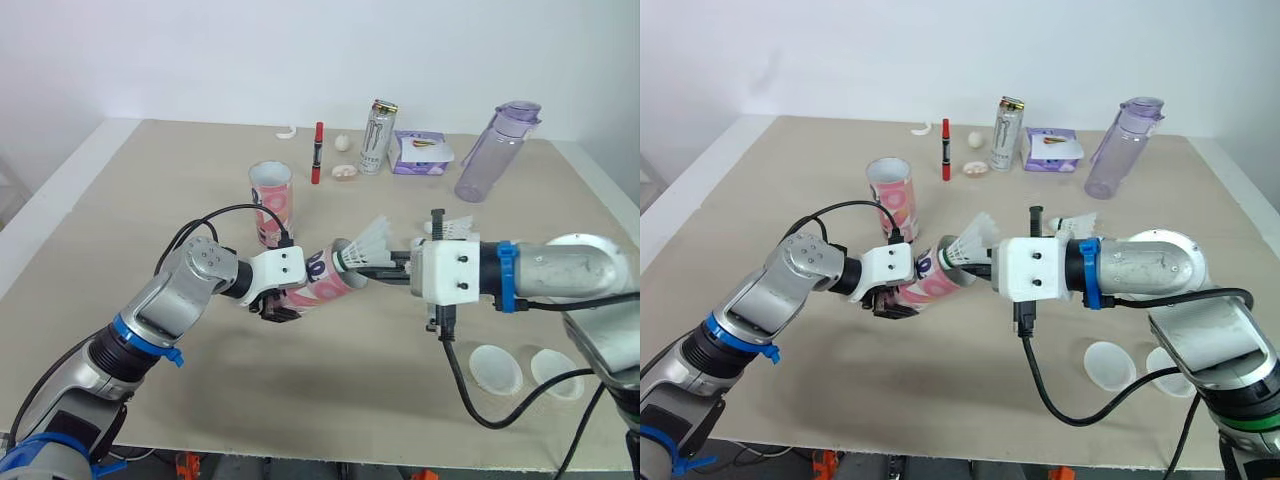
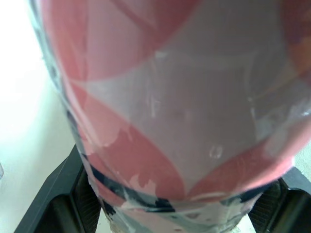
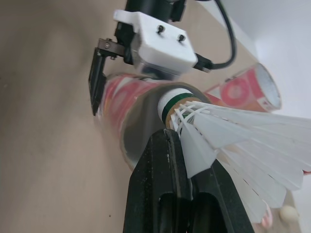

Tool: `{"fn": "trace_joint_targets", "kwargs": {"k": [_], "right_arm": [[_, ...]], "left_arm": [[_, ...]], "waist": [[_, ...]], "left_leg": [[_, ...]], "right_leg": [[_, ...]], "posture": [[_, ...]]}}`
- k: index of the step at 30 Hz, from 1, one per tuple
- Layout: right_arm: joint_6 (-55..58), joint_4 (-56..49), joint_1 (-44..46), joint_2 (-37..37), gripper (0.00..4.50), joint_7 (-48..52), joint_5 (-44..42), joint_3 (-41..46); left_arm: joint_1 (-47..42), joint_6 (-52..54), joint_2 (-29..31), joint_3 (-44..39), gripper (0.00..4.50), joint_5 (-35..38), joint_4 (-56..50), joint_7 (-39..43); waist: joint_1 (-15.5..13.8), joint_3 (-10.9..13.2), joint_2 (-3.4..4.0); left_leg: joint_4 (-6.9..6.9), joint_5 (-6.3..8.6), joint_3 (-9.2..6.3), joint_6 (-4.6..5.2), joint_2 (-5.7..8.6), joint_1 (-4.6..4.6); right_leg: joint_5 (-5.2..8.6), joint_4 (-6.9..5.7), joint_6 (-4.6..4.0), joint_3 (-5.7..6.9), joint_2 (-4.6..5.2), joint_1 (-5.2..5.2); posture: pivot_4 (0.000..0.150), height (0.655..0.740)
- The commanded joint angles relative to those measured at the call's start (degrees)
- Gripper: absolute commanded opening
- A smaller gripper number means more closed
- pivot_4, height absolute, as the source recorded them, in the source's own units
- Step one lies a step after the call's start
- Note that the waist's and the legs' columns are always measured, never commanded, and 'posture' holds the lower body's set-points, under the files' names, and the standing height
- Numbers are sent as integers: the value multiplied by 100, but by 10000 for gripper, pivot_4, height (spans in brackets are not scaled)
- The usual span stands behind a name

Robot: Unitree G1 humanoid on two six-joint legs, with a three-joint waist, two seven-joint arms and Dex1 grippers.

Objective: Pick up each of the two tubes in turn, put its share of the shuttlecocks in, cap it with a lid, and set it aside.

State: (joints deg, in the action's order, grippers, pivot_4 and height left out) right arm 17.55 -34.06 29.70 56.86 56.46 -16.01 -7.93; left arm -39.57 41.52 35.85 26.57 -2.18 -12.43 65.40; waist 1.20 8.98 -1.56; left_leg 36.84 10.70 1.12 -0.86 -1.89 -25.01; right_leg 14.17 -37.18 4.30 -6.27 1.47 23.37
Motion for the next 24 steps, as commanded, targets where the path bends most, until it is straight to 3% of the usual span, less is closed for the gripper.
{"fn": "trace_joint_targets", "kwargs": {"k": [1,4,7,12,16,24], "right_arm": [[9,-56,263,18,11639,269,-12,16],[274,-211,207,13,23061,323,-335,264],[776,-332,15,-205,28925,-8,-925,731],[1805,-297,-1359,-980,43419,-1193,-1458,2037],[2467,-154,-2407,-1822,43419,-2531,-1035,2438],[2923,-301,-2952,-2791,43419,-3666,-1089,2578]], "left_arm": [[109,150,-3,24,34488,116,-217,-41],[132,201,-8,10,34488,154,-256,-72],[135,203,-8,21,34488,162,-246,-92],[135,193,-14,41,34488,177,-223,-131],[104,184,-47,77,34488,198,-206,-120],[93,161,-46,91,34488,189,-178,-138]], "waist": [[0,0,0],[0,0,0],[0,0,0],[-10,-6,-13],[-9,-8,-18],[3,-9,15]], "left_leg": [[0,0,1,0,0,0],[-2,0,-3,0,1,-2],[-2,0,-10,0,1,-2],[0,0,-19,0,1,-3],[1,1,-39,-2,11,-6],[-3,-3,-48,2,16,-5]], "right_leg": [[0,0,-1,0,1,0],[-2,0,2,1,0,0],[-3,-1,1,8,0,-1],[-12,-4,-9,14,0,-5],[-13,-11,-11,20,0,-11],[2,-15,12,18,-6,-10]], "posture": [[1500,7400],[1500,7400],[1500,7400],[1500,7400],[1500,7400],[1500,7400]]}}
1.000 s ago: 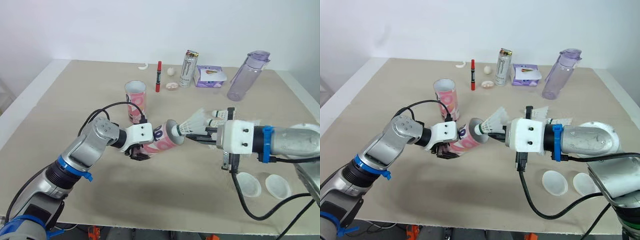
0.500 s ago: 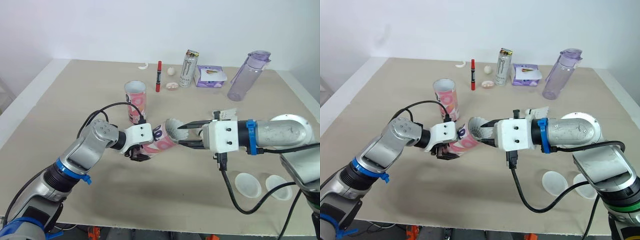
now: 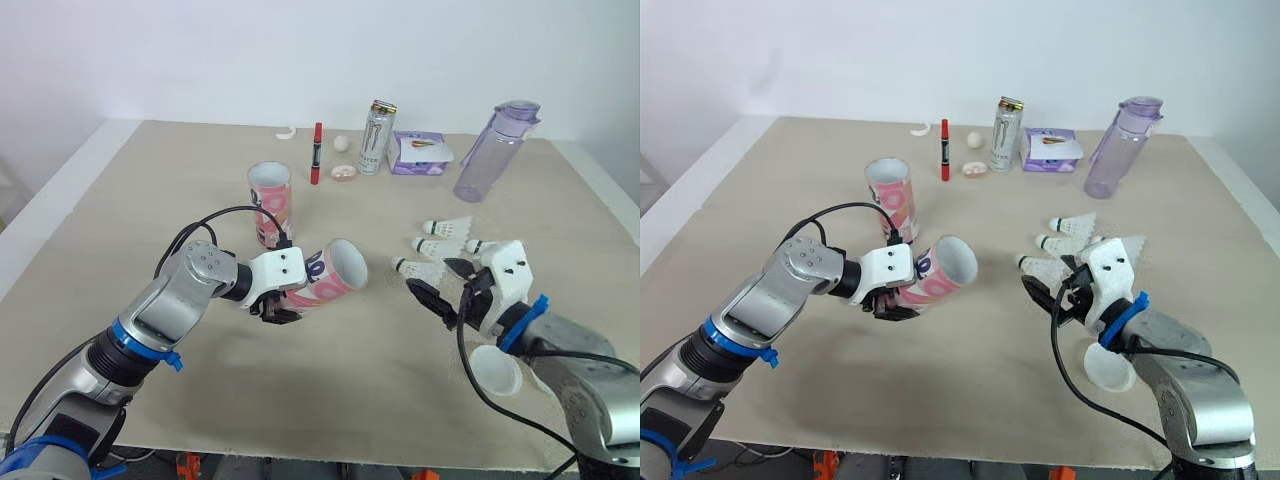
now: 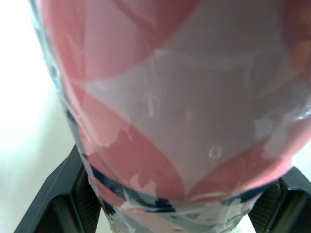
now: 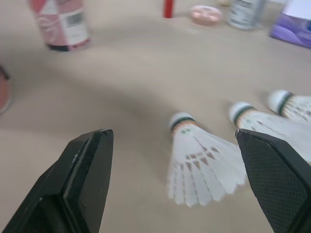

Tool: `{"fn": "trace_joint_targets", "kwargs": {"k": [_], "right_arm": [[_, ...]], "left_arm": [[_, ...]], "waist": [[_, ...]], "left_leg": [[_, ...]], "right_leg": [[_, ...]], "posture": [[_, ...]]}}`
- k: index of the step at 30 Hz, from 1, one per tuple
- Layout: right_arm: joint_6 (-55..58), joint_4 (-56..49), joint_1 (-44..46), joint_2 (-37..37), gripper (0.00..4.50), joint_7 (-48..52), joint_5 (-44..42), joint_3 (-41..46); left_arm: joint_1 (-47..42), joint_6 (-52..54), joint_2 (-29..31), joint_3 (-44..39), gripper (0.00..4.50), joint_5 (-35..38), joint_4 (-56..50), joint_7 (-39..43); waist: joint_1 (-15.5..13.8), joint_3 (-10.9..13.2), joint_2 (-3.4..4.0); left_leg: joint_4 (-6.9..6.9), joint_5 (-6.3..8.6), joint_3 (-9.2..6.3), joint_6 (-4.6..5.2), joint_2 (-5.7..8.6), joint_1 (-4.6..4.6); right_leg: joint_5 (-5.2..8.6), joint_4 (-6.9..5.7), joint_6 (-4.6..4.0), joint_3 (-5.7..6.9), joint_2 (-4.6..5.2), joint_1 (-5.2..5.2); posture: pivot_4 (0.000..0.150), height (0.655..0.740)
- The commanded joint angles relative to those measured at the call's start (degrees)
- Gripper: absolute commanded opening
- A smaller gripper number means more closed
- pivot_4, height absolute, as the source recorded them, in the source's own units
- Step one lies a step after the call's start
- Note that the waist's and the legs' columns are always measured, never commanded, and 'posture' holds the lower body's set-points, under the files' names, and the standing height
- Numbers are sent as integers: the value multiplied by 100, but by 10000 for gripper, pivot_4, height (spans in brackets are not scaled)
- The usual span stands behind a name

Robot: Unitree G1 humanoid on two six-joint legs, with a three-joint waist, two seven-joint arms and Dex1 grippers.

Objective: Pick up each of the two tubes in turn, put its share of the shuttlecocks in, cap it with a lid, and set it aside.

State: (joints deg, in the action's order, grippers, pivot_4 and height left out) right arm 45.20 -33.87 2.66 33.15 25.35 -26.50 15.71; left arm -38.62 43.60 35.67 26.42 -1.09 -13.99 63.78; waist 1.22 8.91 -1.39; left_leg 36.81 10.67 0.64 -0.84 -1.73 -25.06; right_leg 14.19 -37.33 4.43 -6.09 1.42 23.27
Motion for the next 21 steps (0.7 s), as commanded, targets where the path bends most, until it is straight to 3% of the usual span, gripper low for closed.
{"fn": "trace_joint_targets", "kwargs": {"k": [1,6,18,20,21], "right_arm": [[153,-325,-312,-509,43419,-586,-76,208],[279,-238,-445,-857,43419,-680,-313,151],[516,845,438,-1233,43419,-736,-657,41],[536,1112,672,-1265,41097,-767,-673,46],[523,1239,783,-1295,35894,-803,-658,61]], "left_arm": [[-2,-34,-31,105,34488,83,-28,20],[33,0,-14,85,34488,90,-65,4],[81,67,28,80,34488,92,-131,-50],[88,73,44,73,34488,95,-136,-62],[91,74,47,70,34488,95,-135,-67]], "waist": [[0,-2,-3],[0,-2,-1],[2,-2,-1],[3,-2,-1],[8,-2,-1]], "left_leg": [[0,0,-4,0,-3,0],[-1,-1,-6,0,-1,0],[-2,-4,-7,3,-2,0],[-2,-4,-7,3,-1,0],[-2,-4,-7,3,-1,0]], "right_leg": [[1,0,2,4,-3,-1],[2,0,0,4,-2,-3],[0,0,-2,6,-3,-3],[0,0,-1,6,-2,-3],[0,0,-1,6,-2,-3]], "posture": [[1500,7400],[1500,7400],[1500,7400],[1500,7400],[1500,7400]]}}
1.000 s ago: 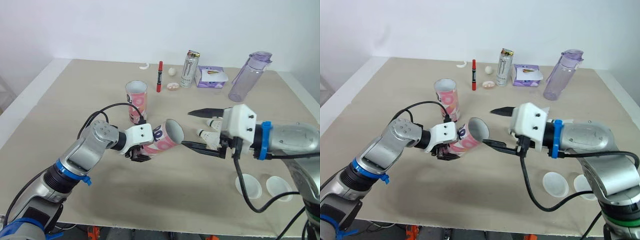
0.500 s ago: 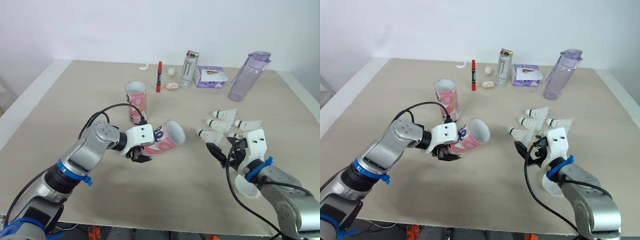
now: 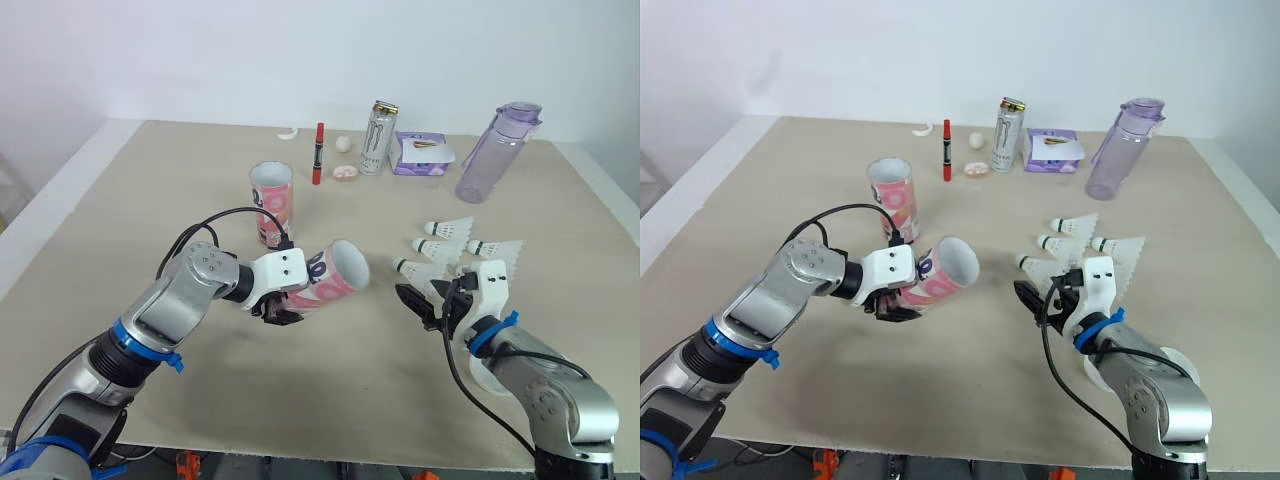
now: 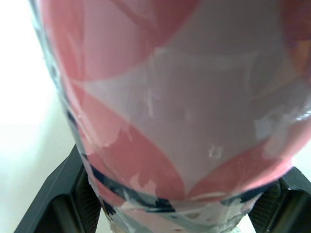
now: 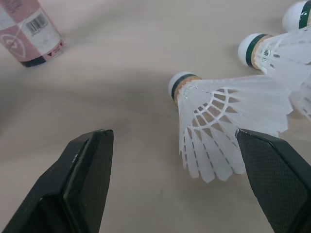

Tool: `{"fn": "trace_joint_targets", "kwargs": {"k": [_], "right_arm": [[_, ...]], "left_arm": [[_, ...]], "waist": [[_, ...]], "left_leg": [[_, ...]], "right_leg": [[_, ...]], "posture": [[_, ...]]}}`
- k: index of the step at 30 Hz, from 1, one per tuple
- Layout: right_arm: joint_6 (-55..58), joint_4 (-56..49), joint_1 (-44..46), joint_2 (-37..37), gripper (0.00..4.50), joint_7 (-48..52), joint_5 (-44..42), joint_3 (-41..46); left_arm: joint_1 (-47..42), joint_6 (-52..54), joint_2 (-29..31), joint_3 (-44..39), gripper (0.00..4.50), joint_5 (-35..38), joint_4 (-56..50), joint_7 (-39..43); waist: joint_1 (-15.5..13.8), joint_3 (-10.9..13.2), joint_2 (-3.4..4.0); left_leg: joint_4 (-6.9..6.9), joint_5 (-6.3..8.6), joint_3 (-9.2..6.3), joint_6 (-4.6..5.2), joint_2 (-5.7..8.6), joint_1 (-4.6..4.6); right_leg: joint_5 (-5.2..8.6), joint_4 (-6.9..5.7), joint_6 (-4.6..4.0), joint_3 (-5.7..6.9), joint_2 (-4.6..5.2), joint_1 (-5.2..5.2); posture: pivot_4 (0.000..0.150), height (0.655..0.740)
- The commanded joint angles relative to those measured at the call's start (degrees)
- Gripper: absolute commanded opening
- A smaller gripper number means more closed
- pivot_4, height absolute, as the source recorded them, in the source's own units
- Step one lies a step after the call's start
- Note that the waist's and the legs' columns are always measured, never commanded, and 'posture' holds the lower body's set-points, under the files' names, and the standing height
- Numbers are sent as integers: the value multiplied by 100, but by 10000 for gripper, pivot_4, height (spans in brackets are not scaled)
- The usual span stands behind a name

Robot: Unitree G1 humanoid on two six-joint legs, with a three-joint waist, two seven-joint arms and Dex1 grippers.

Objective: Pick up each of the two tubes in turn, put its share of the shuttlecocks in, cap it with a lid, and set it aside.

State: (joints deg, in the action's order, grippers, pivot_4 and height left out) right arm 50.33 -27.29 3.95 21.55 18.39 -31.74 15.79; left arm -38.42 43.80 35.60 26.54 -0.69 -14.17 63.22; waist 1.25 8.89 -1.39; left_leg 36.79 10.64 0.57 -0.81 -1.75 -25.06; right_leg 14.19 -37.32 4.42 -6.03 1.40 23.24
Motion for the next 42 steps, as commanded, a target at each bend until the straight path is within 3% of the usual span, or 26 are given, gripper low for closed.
{"fn": "trace_joint_targets", "kwargs": {"k": [1,2,3,4,6,8,9,10,11,16,18,24,27,42], "right_arm": [[16,690,749,-176,33138,-147,-149,83],[14,803,845,-200,30648,-151,-160,93],[10,889,915,-204,23665,-152,-159,87],[11,976,983,-201,19686,-149,-151,71],[41,1127,1088,-216,14609,-167,-148,57],[42,1194,1127,-202,5886,-131,-146,25],[37,1216,1145,-197,5886,-124,-141,12],[40,1223,1159,-196,1531,-124,-143,8],[25,1196,1180,-181,668,-117,-132,-9],[-107,645,1242,219,668,170,-44,-198],[-346,173,1338,745,668,615,29,-297],[-2590,-568,1609,2633,668,2672,916,-722],[-3490,-766,1683,3154,668,3665,941,-863],[-4234,-232,2646,3030,668,4297,1934,-2308]], "left_arm": [[72,54,56,58,34488,55,-115,-18],[72,59,56,59,34488,61,-114,-27],[71,61,58,61,34488,67,-114,-36],[68,59,54,64,34488,69,-107,-46],[61,70,33,59,34488,81,-99,-75],[58,85,22,56,34488,100,-107,-106],[54,85,19,58,34488,108,-99,-117],[52,86,20,60,34488,115,-95,-126],[51,84,21,59,34488,120,-89,-131],[33,70,39,49,34488,157,-55,-150],[34,65,55,36,34488,172,-56,-141],[45,27,81,35,34488,210,-35,-131],[29,7,67,59,34488,226,-9,-139],[24,93,10,70,34488,244,-93,-195]], "waist": [[12,0,2],[13,0,2],[16,0,2],[16,0,2],[13,0,2],[12,0,2],[12,0,2],[12,0,2],[12,0,2],[13,0,2],[12,2,4],[9,8,13],[8,7,6],[-5,9,4]], "left_leg": [[0,0,1,0,-1,1],[0,-1,2,2,0,2],[0,-3,1,4,-1,2],[0,-3,1,4,-2,2],[-2,-3,0,4,-1,2],[-6,-3,1,4,1,1],[-6,-3,1,4,1,1],[-6,-3,1,4,1,1],[-6,-3,1,4,1,1],[-5,-3,1,4,0,2],[-5,-4,2,5,1,2],[-6,-4,3,4,5,0],[-10,-4,0,4,1,1],[7,-5,10,4,4,-1]], "right_leg": [[0,0,0,-1,-1,0],[-1,0,-2,-2,-1,1],[-2,0,-4,-1,-2,1],[-3,0,-4,-1,-3,1],[-7,0,4,0,-3,1],[-10,0,-3,-1,-1,1],[-10,0,-3,-1,-1,1],[-10,0,-3,-1,-1,1],[-10,0,-2,-1,-1,1],[-9,0,6,-1,-1,1],[-9,0,7,-2,-1,2],[-3,4,16,-4,0,3],[1,5,12,1,-2,1],[5,3,-11,-8,4,0]], "posture": [[1500,7400],[1500,7400],[1500,7400],[1500,7400],[1500,7400],[1500,7400],[1500,7400],[1500,7400],[1500,7400],[1500,7400],[1500,7400],[1500,7400],[1500,7400],[1500,7400]]}}
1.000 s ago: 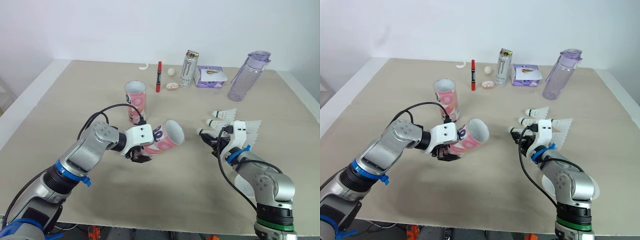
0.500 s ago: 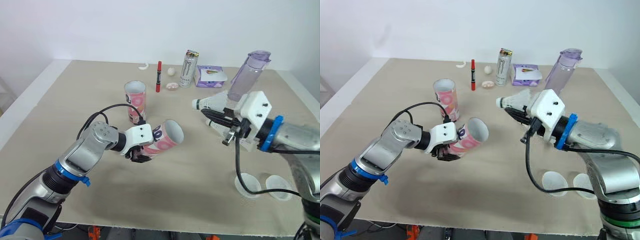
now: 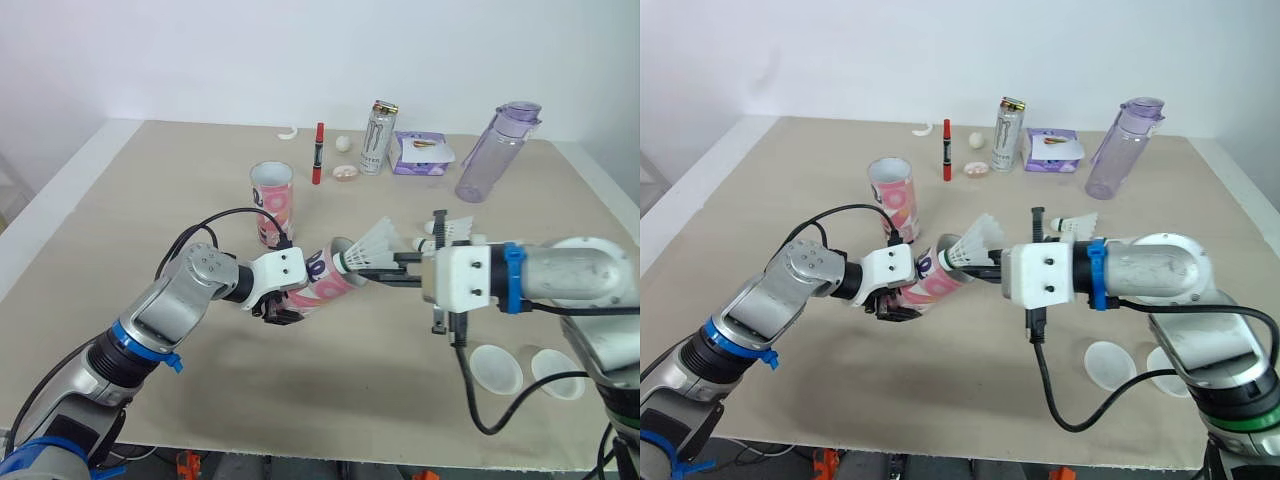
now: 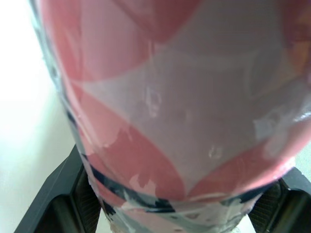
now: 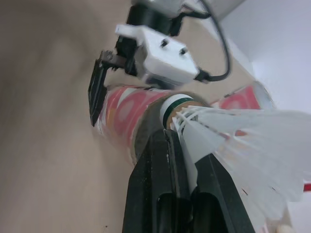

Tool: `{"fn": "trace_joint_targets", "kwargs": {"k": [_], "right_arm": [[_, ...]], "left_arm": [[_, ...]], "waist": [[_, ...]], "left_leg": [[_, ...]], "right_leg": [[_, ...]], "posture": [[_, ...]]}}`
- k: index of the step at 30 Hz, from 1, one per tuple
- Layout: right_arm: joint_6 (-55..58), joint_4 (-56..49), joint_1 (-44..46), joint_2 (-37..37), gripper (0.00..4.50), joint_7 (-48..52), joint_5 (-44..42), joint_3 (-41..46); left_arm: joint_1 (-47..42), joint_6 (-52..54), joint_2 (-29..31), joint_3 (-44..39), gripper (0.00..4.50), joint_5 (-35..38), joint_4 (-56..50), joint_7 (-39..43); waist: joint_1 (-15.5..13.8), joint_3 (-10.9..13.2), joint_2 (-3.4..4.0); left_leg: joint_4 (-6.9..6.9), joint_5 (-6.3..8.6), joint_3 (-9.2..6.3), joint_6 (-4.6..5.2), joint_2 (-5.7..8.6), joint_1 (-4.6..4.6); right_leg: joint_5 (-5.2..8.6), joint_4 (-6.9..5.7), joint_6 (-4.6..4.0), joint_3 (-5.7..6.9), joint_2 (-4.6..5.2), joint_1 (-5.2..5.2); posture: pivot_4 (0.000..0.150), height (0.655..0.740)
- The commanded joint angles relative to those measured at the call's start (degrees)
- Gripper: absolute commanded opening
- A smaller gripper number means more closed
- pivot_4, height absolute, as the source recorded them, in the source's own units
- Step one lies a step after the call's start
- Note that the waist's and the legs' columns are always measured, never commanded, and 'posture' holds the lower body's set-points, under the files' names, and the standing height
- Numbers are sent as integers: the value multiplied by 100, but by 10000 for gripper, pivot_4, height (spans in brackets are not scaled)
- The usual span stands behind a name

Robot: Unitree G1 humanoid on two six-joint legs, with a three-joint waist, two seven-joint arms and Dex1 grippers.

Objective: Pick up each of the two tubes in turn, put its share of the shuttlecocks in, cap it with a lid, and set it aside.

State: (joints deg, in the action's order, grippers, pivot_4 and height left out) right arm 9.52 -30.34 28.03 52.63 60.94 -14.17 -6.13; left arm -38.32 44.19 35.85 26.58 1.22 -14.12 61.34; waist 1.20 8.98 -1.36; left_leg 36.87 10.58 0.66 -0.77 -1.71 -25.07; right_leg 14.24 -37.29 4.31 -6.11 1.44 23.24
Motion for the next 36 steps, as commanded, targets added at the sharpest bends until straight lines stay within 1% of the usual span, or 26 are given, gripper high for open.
{"fn": "trace_joint_targets", "kwargs": {"k": [1,5,6,7,8,9,10,11,12,13,14,15,16,17,18,20,22,23,24,25,26,28,29,32,36], "right_arm": [[-147,101,293,-122,668,40,201,-159],[-100,139,431,-195,668,151,178,-237],[-101,134,446,-184,3707,193,156,-226],[-80,120,453,-172,7963,230,109,-199],[-27,85,439,-126,9089,285,12,-131],[15,59,431,-97,13804,325,-56,-81],[84,17,406,-55,20176,367,-172,15],[127,-9,389,-30,20176,392,-245,78],[187,-26,370,-8,22589,397,-330,168],[280,-54,341,11,28697,396,-459,277],[398,-81,309,22,31852,372,-591,395],[626,-125,228,14,34722,285,-856,634],[997,-136,60,-26,38738,90,-1216,1017],[1380,-110,-155,-99,38738,-147,-1563,1438],[1693,-52,-362,-207,44339,-403,-1817,1816],[2179,53,-813,-371,44339,-872,-2092,2419],[2358,436,-1816,-746,44339,-1476,-1828,3131],[2242,674,-2250,-930,44339,-1730,-1570,3370],[2207,827,-2499,-1051,44339,-1939,-1405,3503],[2272,929,-2607,-1149,44339,-2133,-1385,3590],[2223,1016,-2662,-1254,44339,-2281,-1359,3655],[2069,1273,-2777,-1430,44339,-2553,-1245,3748],[1929,1442,-2832,-1491,44339,-2621,-1156,3781],[1558,1787,-2965,-1502,44339,-2558,-982,3779],[1378,2180,-2974,-1509,44339,-2470,-1032,3744]], "left_arm": [[17,64,-14,62,34488,55,-110,-8],[24,89,-19,57,34488,55,-127,-29],[25,91,-19,55,34488,56,-128,-32],[27,94,-18,55,34488,56,-129,-34],[32,99,-18,55,34488,58,-130,-34],[34,105,-15,53,34488,62,-133,-33],[42,106,-14,55,34488,64,-135,-32],[47,107,-13,57,34488,66,-136,-31],[49,102,-15,58,34488,67,-127,-30],[49,92,-15,60,34488,67,-116,-27],[50,82,-14,61,34488,66,-107,-24],[47,73,-15,60,34488,67,-93,-21],[39,61,-18,62,34488,67,-74,-16],[30,46,-24,67,34488,65,-52,-12],[23,34,-28,70,34488,64,-33,-8],[16,11,-38,79,34488,59,-7,-3],[-8,9,-73,105,34488,63,4,6],[-20,7,-87,115,34488,67,7,14],[-29,0,-92,119,34488,67,17,20],[-35,-7,-91,121,34488,66,27,24],[-36,-13,-89,121,34488,66,33,25],[-37,-5,-92,123,34488,69,29,23],[-33,9,-93,125,34488,72,15,21],[-9,43,-78,119,34488,79,-25,18],[20,80,-32,92,34488,85,-57,3]], "waist": [[0,0,0],[-3,0,0],[-3,0,0],[-3,0,0],[-2,0,0],[-2,0,0],[-2,0,0],[-2,0,0],[-2,0,0],[-2,0,0],[-2,0,0],[-2,0,0],[-2,0,0],[-9,0,0],[-22,0,-7],[-15,-1,-9],[-33,-10,-24],[-30,-10,-25],[-45,-11,-28],[-52,-13,-30],[-23,-9,0],[9,-15,36],[9,-15,36],[12,-12,35],[15,-13,35]], "left_leg": [[0,0,0,0,-1,-1],[0,0,-2,0,-1,-1],[0,0,-1,0,-1,-1],[0,0,-1,0,0,-1],[0,0,-1,0,0,-1],[0,0,-1,0,-1,-1],[0,0,-1,0,0,-1],[0,0,-1,0,-1,-1],[0,0,-2,0,-1,-1],[0,0,-3,0,-2,-1],[0,0,-2,0,-1,0],[0,0,-2,0,-1,-1],[-1,0,-3,0,-2,0],[-1,0,-3,0,-2,0],[-1,0,-8,0,-1,-2],[2,0,-19,0,4,-5],[-2,0,-32,1,7,-4],[3,0,-40,0,7,-3],[7,1,-41,-1,5,-3],[-3,-1,-47,2,12,-6],[0,0,-51,0,13,-4],[-2,0,-30,1,19,-2],[-2,-1,-23,1,17,7],[-3,-10,-28,17,13,9],[-3,-15,-23,23,14,9]], "right_leg": [[0,0,0,1,-1,0],[-1,0,0,2,-1,0],[-1,0,0,2,-1,0],[-1,0,1,1,0,0],[-2,0,1,1,0,0],[-3,0,5,1,0,0],[-4,0,6,1,0,0],[-5,-1,7,1,-1,0],[-5,-1,7,2,-1,0],[-4,-1,6,3,-2,0],[-7,-1,2,2,0,-1],[-10,-1,-1,2,0,-1],[-10,-1,-1,3,-1,-1],[-10,-1,-1,3,-1,-1],[-10,-1,-2,8,-1,-2],[-22,-2,-14,11,0,-11],[-19,-3,-15,17,-3,-17],[-17,-3,-16,25,-4,-22],[-16,-3,-15,27,-5,-22],[-15,0,-16,27,-3,-24],[-7,0,-19,32,-3,-31],[-15,-1,-7,6,2,-22],[-7,-1,14,-2,-2,-23],[-1,-1,3,-1,-11,-23],[-7,-1,2,-7,-10,-22]], "posture": [[1500,7400],[1500,7400],[1500,7400],[1500,7400],[1500,7400],[1500,7400],[1500,7400],[1500,7400],[1500,7400],[1500,7400],[1500,7400],[1500,7400],[1500,7400],[1500,7400],[1500,7400],[1500,7400],[1500,7400],[1500,7400],[1500,7400],[1500,7400],[1500,7400],[1500,7400],[1500,7400],[1500,7400],[1500,7400]]}}
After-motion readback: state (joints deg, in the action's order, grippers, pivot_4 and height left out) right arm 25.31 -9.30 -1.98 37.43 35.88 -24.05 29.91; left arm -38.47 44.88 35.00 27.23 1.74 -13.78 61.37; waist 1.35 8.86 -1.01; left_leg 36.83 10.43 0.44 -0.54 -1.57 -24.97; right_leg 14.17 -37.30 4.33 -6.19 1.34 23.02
